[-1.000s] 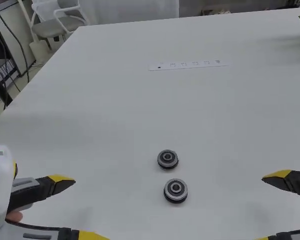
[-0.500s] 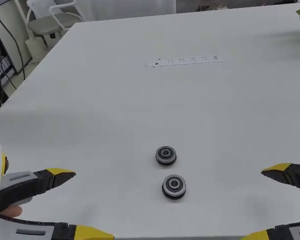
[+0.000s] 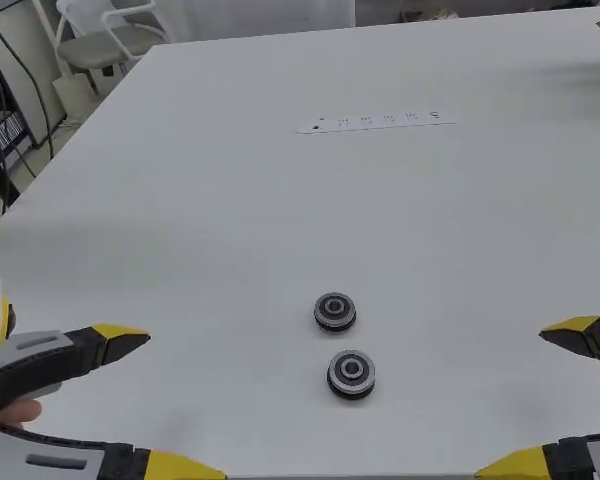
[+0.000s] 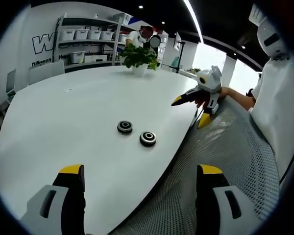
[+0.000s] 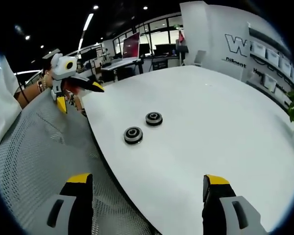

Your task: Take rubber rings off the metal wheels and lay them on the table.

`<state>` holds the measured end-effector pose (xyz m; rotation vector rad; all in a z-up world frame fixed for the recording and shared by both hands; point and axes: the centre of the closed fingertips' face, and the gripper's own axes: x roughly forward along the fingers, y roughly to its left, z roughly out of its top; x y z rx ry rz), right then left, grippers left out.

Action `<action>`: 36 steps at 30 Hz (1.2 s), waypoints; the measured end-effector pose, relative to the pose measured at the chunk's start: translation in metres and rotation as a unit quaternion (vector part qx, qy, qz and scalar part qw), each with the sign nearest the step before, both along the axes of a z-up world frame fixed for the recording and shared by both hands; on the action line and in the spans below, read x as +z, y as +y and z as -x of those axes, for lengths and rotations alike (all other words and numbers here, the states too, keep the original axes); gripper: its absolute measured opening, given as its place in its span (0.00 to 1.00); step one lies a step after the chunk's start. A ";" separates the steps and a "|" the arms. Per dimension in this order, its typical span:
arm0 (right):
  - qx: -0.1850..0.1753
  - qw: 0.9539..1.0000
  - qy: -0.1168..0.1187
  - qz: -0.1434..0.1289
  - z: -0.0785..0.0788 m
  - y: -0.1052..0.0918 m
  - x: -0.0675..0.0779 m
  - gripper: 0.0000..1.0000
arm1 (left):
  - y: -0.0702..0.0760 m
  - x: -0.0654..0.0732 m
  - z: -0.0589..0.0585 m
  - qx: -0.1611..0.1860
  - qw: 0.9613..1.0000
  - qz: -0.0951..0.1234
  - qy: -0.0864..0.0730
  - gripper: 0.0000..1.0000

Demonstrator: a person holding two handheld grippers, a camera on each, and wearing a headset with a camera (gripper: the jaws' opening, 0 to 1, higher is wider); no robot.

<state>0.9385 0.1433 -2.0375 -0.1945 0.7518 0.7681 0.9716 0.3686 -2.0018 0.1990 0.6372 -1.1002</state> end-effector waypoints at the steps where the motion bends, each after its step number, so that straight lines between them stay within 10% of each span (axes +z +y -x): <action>1: 0.001 1.000 -0.001 0.001 -0.001 -0.001 0.002 0.93 | 0.000 0.001 0.000 0.000 1.000 0.000 -0.001 0.94; 18: 0.027 0.987 -0.110 -0.116 -0.039 0.011 0.112 0.83 | -0.006 0.038 -0.020 -0.005 0.998 0.018 -0.055 0.94; 36: 0.132 0.976 -0.163 -0.058 -0.079 0.066 0.117 0.70 | -0.048 0.071 -0.051 -0.058 0.991 0.037 -0.114 0.88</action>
